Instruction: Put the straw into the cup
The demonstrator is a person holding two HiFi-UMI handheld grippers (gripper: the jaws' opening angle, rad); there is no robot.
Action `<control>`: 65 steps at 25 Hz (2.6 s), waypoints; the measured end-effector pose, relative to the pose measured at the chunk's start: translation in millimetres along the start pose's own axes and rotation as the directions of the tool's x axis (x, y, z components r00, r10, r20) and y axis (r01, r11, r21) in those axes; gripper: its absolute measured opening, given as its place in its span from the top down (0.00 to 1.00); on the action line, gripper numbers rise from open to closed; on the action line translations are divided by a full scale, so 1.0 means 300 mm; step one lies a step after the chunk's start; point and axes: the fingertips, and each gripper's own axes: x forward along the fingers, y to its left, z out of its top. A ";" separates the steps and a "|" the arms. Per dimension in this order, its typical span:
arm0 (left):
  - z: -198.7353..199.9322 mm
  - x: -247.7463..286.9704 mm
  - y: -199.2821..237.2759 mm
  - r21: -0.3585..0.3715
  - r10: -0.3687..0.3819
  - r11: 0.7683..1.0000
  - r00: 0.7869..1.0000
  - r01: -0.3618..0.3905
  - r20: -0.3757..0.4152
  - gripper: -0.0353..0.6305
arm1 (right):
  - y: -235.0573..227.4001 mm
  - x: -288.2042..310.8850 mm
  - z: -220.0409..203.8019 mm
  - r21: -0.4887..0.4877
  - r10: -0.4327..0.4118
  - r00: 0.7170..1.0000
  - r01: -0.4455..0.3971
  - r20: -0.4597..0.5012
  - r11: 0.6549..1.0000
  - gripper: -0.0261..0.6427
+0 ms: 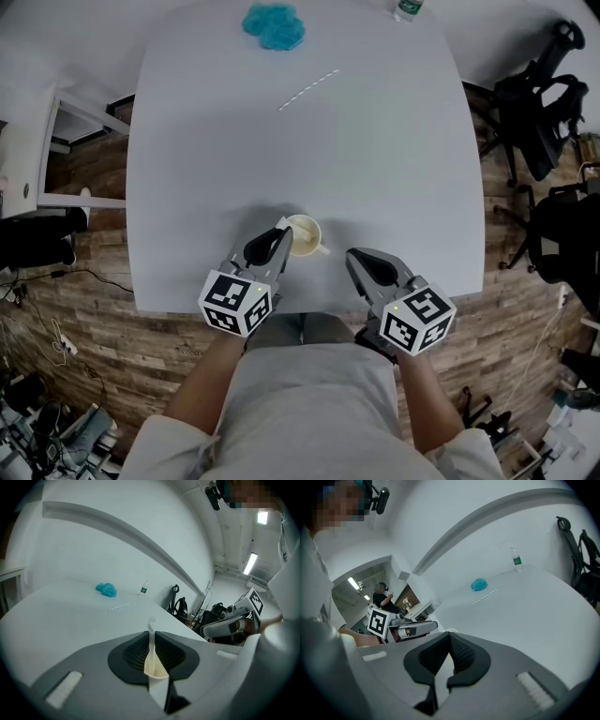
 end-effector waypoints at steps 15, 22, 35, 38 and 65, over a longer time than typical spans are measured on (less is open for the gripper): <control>-0.018 0.001 0.030 -0.021 0.017 1.000 1.000 -0.017 -0.014 0.85 | 0.008 0.007 -0.010 0.010 0.002 1.000 -0.002 -0.006 1.000 0.95; -0.021 0.000 0.059 -0.027 0.040 0.999 0.999 -0.040 -0.022 0.84 | 0.012 0.017 -0.007 0.011 0.007 1.000 -0.007 -0.011 1.000 0.95; -0.028 -0.019 0.077 -0.043 0.041 0.998 0.999 -0.043 -0.029 0.74 | 0.027 0.023 -0.003 0.006 0.019 1.000 -0.019 -0.007 1.000 0.95; -0.029 -0.031 0.074 -0.042 0.042 0.998 0.999 -0.043 -0.027 0.74 | 0.035 0.022 -0.001 0.001 0.020 1.000 -0.020 -0.004 1.000 0.95; 0.003 -0.311 -0.108 0.023 0.052 0.998 0.998 -0.052 0.031 0.92 | 0.179 -0.087 0.010 -0.072 0.030 0.996 -0.024 0.082 0.997 0.95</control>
